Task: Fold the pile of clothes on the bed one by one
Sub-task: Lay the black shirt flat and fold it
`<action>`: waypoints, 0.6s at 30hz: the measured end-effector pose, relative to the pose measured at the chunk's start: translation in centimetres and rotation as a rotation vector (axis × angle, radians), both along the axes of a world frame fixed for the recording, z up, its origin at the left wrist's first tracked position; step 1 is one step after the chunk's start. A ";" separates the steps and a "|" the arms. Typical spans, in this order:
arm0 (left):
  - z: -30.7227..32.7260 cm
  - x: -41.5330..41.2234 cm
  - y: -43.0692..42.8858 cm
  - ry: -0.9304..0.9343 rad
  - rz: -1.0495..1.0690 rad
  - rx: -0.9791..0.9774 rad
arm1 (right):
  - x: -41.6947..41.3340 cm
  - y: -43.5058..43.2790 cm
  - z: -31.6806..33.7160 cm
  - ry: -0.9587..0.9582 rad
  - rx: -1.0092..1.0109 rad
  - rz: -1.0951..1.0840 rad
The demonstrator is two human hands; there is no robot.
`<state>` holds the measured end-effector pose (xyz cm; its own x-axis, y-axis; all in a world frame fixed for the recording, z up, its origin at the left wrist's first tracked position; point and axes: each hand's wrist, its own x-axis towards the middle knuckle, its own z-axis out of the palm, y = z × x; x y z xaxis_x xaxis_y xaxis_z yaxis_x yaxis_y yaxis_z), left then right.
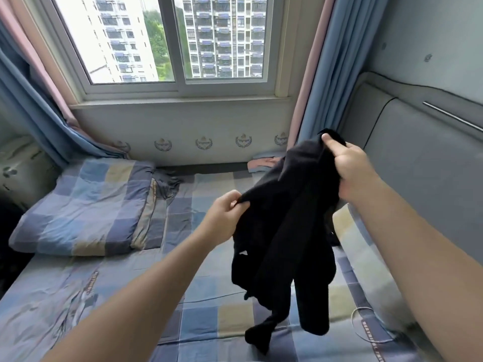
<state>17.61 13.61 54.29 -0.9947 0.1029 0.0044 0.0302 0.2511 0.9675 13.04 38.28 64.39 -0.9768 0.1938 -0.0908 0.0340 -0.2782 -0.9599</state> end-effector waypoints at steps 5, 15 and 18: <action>4.4 -1.5 -0.3 0.119 0.063 0.020 | -0.5 3.2 -3.9 -0.103 0.131 -0.234; 13.0 -1.5 0.9 0.118 -0.153 -0.033 | 5.9 -5.4 -5.9 0.118 0.584 0.505; 13.4 -1.4 -0.3 0.102 -0.134 -0.125 | 5.3 -6.3 -5.3 0.152 0.712 0.451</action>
